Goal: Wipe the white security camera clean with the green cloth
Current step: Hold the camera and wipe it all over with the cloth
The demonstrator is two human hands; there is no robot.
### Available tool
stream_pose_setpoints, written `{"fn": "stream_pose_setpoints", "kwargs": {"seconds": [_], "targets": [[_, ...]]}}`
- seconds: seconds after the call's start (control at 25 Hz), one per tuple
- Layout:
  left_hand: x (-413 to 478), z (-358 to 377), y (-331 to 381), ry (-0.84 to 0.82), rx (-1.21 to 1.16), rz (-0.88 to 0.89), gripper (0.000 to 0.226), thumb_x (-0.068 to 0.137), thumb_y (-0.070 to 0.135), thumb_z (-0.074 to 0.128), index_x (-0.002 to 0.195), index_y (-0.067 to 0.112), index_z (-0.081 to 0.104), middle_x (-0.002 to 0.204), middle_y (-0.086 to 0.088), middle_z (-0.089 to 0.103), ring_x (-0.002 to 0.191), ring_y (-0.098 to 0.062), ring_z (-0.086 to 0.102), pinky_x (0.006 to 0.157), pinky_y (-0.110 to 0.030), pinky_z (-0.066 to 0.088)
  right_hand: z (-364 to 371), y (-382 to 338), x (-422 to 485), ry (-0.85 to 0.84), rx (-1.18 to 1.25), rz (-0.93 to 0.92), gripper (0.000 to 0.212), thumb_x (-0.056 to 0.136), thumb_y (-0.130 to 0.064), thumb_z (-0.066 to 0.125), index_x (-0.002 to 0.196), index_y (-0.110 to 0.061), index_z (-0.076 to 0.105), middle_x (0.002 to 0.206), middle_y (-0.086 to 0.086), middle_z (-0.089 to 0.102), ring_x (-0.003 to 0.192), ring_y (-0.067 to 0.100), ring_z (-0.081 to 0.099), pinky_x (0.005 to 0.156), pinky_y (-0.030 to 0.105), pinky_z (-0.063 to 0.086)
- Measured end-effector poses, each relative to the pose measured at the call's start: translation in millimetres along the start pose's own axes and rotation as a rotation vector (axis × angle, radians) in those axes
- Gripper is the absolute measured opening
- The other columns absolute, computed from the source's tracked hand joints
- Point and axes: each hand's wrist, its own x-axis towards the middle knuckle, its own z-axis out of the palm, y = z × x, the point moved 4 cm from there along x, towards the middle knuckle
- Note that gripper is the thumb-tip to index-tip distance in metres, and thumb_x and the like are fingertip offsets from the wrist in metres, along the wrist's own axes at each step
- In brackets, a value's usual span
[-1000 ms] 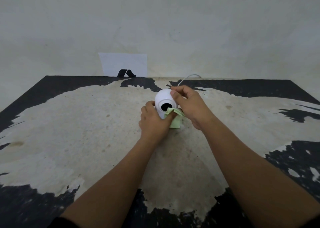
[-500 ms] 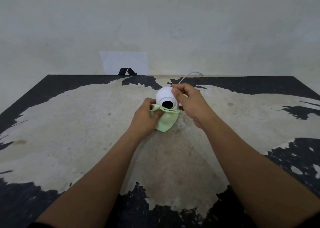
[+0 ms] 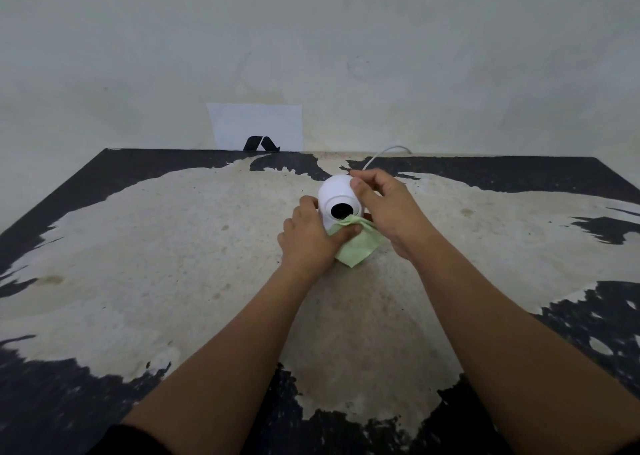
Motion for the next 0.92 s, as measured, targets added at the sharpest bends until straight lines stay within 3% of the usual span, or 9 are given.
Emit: {"fn": "stream_pose_setpoints", "kwargs": {"seconds": [0.2,0.32,0.4,0.52,0.6,0.8,0.92], "targets": [[9.4,-18.2,-14.6,-0.167,-0.059,0.102,0.041,0.077,0.047,0.066,0.109,0.029,0.046,0.100,0.002,0.061,0.096,-0.026,0.057,0.086,-0.045,0.044,0.2,-1.5,-1.5,-0.004,0.016,0.001,0.021,0.091,-0.031,0.059,0.109,-0.023,0.065,0.116,-0.007,0.063,0.110,0.011,0.058,0.099,0.046,0.047],[15.0,-28.0,-13.1,-0.205,-0.090,0.172,0.023,0.086,0.037,0.059,0.105,0.025,0.052,0.093,0.003,0.061,0.088,-0.021,0.058,0.067,-0.027,0.042,0.5,-2.1,-2.1,-0.009,0.010,0.007,0.022,0.091,-0.031,0.058,0.110,-0.023,0.065,0.116,-0.009,0.062,0.110,0.010,0.057,0.099,0.046,0.047],[14.6,-30.3,-12.8,-0.196,-0.066,0.221,0.017,0.088,0.036,0.055,0.101,0.025,0.053,0.086,0.006,0.060,0.083,-0.021,0.056,0.060,-0.022,0.037,-0.5,-2.1,-2.1,-0.010,-0.003,0.007,0.022,0.091,-0.032,0.058,0.110,-0.024,0.065,0.115,-0.011,0.062,0.110,0.010,0.057,0.099,0.045,0.048],[11.8,-23.3,-20.0,-0.172,-0.024,0.184,0.030,0.085,0.044,0.057,0.106,0.023,0.053,0.098,-0.001,0.064,0.093,-0.026,0.058,0.079,-0.037,0.046,-0.7,-2.5,-2.3,-0.009,-0.002,-0.005,0.021,0.091,-0.032,0.058,0.109,-0.024,0.065,0.114,-0.012,0.061,0.110,0.010,0.057,0.099,0.045,0.047],[10.9,-17.3,-24.4,-0.125,0.024,0.116,0.043,0.078,0.054,0.061,0.108,0.024,0.050,0.105,-0.003,0.063,0.099,-0.028,0.055,0.088,-0.046,0.043,0.0,-2.6,-2.3,-0.003,0.000,-0.008,0.022,0.091,-0.031,0.058,0.110,-0.023,0.065,0.114,-0.011,0.062,0.111,0.010,0.057,0.100,0.045,0.047],[1.0,3.0,-6.9,-0.007,0.130,-0.012,0.078,0.059,0.075,0.059,0.112,0.021,0.042,0.109,-0.005,0.057,0.103,-0.029,0.048,0.082,-0.043,0.036,-0.8,-2.7,-4.1,0.017,-0.013,-0.026,0.022,0.090,-0.031,0.059,0.109,-0.024,0.066,0.105,-0.015,0.063,0.104,0.003,0.059,0.095,0.035,0.047],[-4.7,8.1,1.5,0.020,0.099,-0.003,0.079,0.061,0.073,0.059,0.112,0.016,0.038,0.105,-0.006,0.057,0.098,-0.031,0.055,0.075,-0.040,0.042,-1.5,-4.8,-4.0,0.021,-0.074,-0.046,0.020,0.090,-0.034,0.058,0.107,-0.028,0.066,0.104,-0.020,0.062,0.101,-0.004,0.056,0.091,0.029,0.044]]}}
